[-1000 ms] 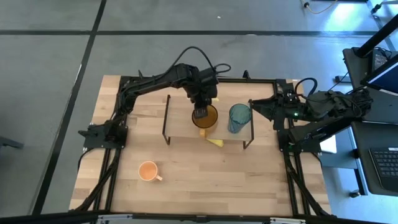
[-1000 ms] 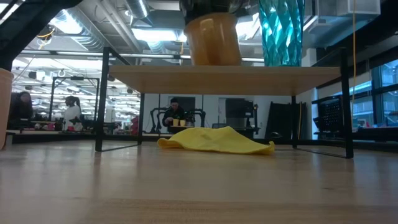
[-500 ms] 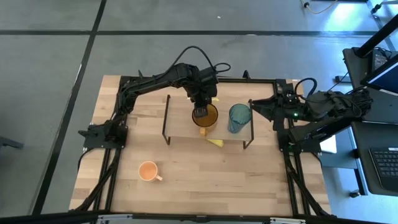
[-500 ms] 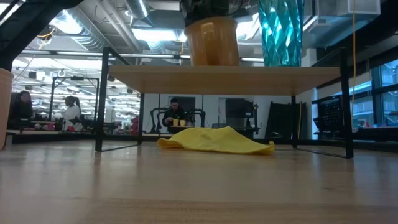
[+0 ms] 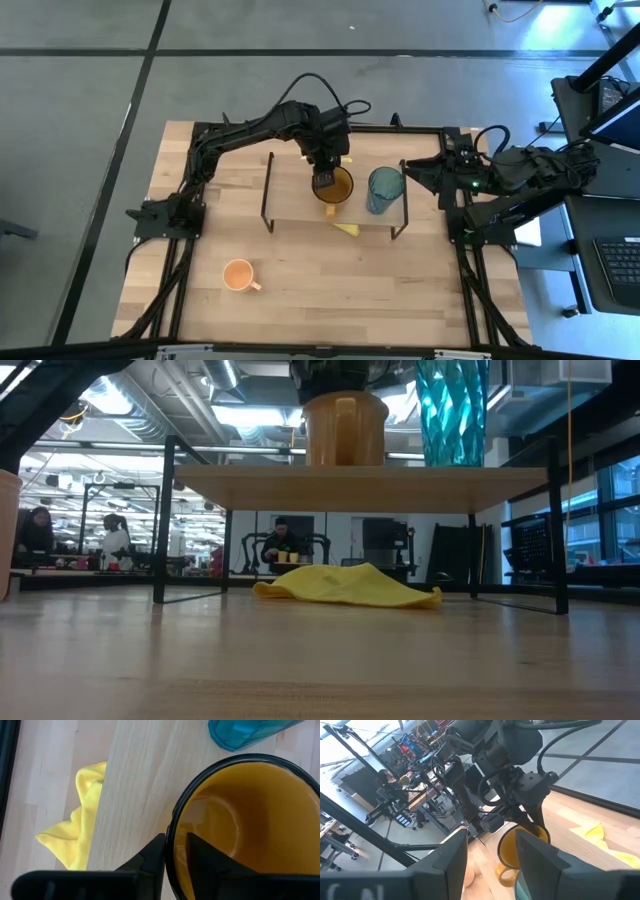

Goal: Stack small to large cups/mugs on shelf
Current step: Put the yellow mug on the shelf, then put the light yellow mug on the shelf

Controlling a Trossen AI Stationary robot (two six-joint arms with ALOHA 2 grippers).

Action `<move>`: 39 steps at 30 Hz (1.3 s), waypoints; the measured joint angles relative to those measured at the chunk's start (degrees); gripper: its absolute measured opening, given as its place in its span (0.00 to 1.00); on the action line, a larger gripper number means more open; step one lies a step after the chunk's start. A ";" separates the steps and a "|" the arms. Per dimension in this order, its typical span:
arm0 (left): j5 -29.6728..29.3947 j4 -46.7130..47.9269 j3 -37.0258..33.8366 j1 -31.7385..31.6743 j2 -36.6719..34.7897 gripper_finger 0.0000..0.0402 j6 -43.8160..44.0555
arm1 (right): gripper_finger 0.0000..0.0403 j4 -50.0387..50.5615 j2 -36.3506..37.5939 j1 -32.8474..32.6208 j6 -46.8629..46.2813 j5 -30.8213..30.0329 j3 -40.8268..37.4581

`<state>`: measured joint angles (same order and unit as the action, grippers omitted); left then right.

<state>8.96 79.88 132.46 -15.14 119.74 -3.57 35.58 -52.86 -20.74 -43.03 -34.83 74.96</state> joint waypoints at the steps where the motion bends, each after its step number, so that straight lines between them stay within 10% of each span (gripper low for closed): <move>1: -0.01 -0.02 0.03 0.02 0.00 0.18 -0.02 | 0.42 0.22 0.00 0.01 0.06 -0.02 0.00; 22: -8.26 10.42 -0.18 5.72 -11.15 0.21 6.24 | 0.42 1.46 2.39 -0.02 1.45 -0.16 0.00; 32: -22.75 10.21 -16.38 26.70 -24.60 0.21 48.25 | 0.42 3.54 3.20 -0.02 2.08 -0.15 0.00; 39: -20.84 9.71 -40.55 38.10 -31.83 0.21 76.78 | 0.42 3.27 4.51 -0.02 4.33 0.89 0.01</move>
<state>-11.88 89.58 91.91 22.97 87.92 73.21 38.85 -48.35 -20.75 -38.70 -33.94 74.97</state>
